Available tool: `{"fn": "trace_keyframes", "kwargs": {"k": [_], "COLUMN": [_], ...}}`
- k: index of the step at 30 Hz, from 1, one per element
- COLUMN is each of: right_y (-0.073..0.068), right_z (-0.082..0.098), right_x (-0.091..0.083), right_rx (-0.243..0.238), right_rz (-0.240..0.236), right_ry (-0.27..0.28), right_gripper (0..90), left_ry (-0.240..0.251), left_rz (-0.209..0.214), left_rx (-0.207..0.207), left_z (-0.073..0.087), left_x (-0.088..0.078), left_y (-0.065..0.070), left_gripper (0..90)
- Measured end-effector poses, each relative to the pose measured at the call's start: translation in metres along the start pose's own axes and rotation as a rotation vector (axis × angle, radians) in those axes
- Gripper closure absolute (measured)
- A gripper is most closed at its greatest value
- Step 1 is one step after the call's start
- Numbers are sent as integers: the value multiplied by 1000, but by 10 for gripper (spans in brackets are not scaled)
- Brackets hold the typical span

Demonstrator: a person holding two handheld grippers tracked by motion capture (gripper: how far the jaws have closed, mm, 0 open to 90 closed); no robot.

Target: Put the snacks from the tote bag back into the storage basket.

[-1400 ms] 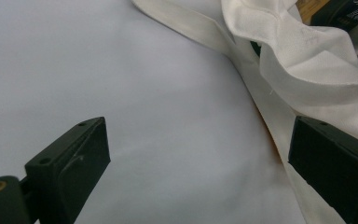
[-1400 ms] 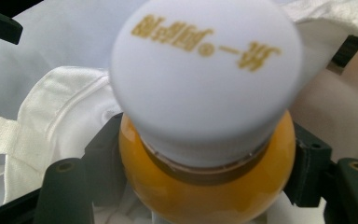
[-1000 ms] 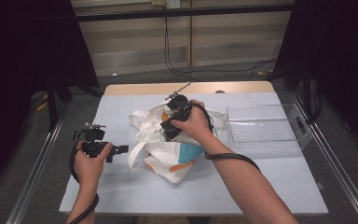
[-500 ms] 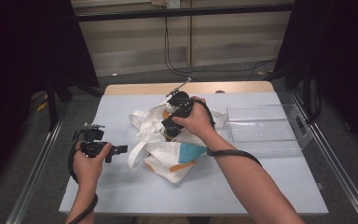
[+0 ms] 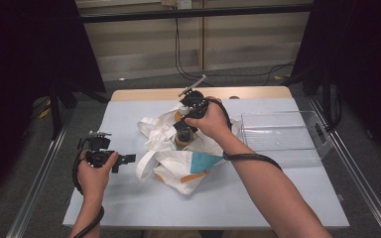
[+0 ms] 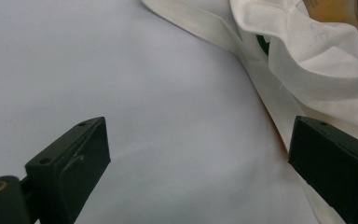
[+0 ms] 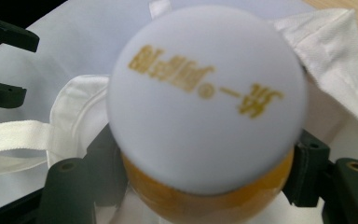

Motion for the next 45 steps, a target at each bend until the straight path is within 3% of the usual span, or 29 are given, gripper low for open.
{"fn": "trace_keyframes", "kwargs": {"k": [20,24,26,32,45], "right_y": [0,1,2,6,17], "right_z": [-15,-18,-19,-19,-15], "right_x": [-22,-27,-30,-38,-57], "right_rx": [7,1,1,8,16], "right_rz": [-15,-12,-5,-5,23], "right_ry": [-50,-70,-77,-107,-167], "right_gripper": [301,301,301,301,302], "left_ry": [-4,-6,3,15,-9], "left_rz": [1,-4,0,-6,-8], "left_rx": [1,18,-3,-13,16], "left_z": [-1,-1,-1,-2,-1], "left_x": [-3,-4,-4,-4,-6], "left_y": [0,-2,-1,0,-2], "left_gripper": [52,52,52,52,52]}}
Point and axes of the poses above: each handheld gripper's, and its own axes: x roughly forward along the jaws, z roughly out of its underside, y roughly to its right, the point moved 8 cm from there along x, roughly forward along the jaws, and after that the axes turned 9 degrees about y, right-handed, at the moved point
